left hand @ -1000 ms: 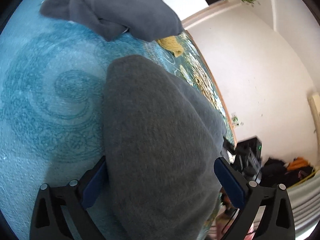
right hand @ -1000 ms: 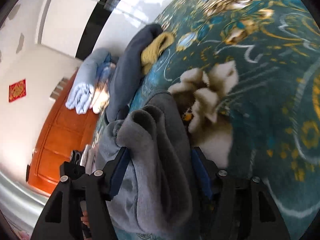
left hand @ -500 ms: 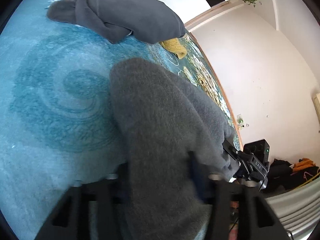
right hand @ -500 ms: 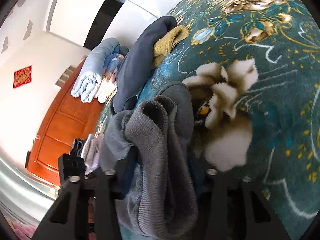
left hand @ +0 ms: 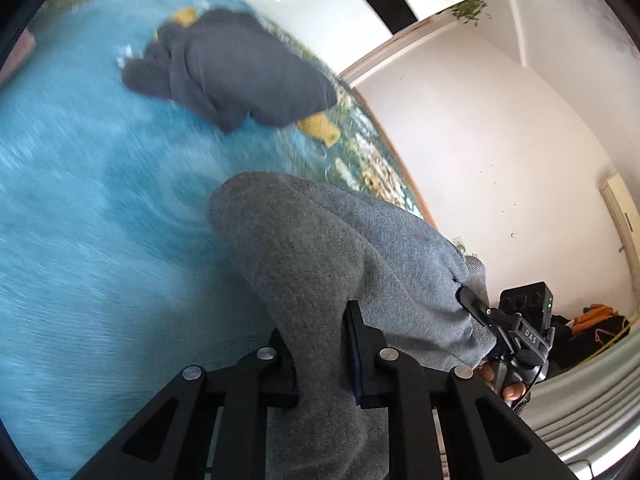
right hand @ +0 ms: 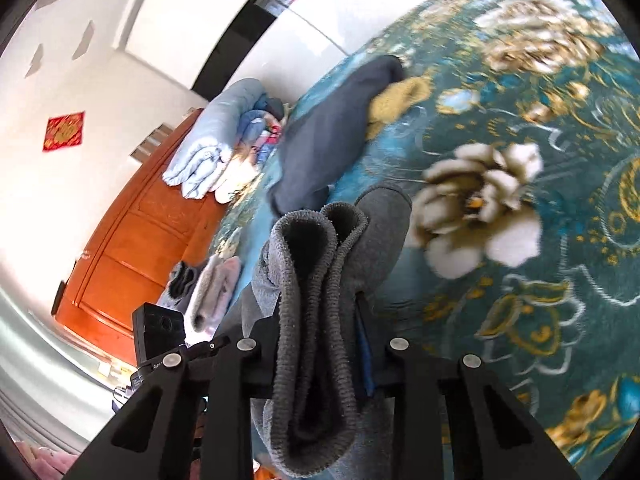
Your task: Fold clothes
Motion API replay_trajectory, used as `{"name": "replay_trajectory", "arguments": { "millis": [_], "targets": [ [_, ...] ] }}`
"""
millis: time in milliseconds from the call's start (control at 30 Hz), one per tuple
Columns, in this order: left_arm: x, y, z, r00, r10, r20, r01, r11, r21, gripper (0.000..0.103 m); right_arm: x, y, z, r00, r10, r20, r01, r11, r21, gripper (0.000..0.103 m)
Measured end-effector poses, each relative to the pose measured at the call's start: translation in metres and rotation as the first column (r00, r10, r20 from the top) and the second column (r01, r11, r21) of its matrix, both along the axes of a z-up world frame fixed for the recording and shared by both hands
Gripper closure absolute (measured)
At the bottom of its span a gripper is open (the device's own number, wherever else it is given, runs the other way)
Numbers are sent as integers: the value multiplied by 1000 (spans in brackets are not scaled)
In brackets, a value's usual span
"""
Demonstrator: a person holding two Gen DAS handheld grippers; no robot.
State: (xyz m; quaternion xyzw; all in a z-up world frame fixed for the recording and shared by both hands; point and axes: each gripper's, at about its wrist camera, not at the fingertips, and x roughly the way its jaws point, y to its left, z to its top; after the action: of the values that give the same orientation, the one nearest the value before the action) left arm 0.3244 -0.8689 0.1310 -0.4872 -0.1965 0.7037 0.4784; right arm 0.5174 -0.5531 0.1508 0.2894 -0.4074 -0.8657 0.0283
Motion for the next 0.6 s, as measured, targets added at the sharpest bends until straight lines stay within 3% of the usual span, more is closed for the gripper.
{"name": "replay_trajectory", "arguments": {
  "millis": [133,200,367,500,600],
  "targets": [
    [-19,-59,44,994,38,-104,-35,999,28,85,-25,-38,27,997,54,-47,-53,998,20,73],
    [-32,-96,78,978,79,-192,-74,997,37,85,-52,-62,46,992,103,-77,-101,995,19,73],
    [-70,-198,168,897,174,-407,-199,980,-21,85,-131,-133,92,956,219,-197,-216,976,35,73],
    [-112,-259,214,846,171,-506,-263,958,-116,85,-221,-198,113,919,288,-269,-308,951,-32,73],
    [-151,-298,232,814,183,-552,-341,919,-197,85,-279,-243,114,916,300,-266,-330,941,-74,73]
  ]
}}
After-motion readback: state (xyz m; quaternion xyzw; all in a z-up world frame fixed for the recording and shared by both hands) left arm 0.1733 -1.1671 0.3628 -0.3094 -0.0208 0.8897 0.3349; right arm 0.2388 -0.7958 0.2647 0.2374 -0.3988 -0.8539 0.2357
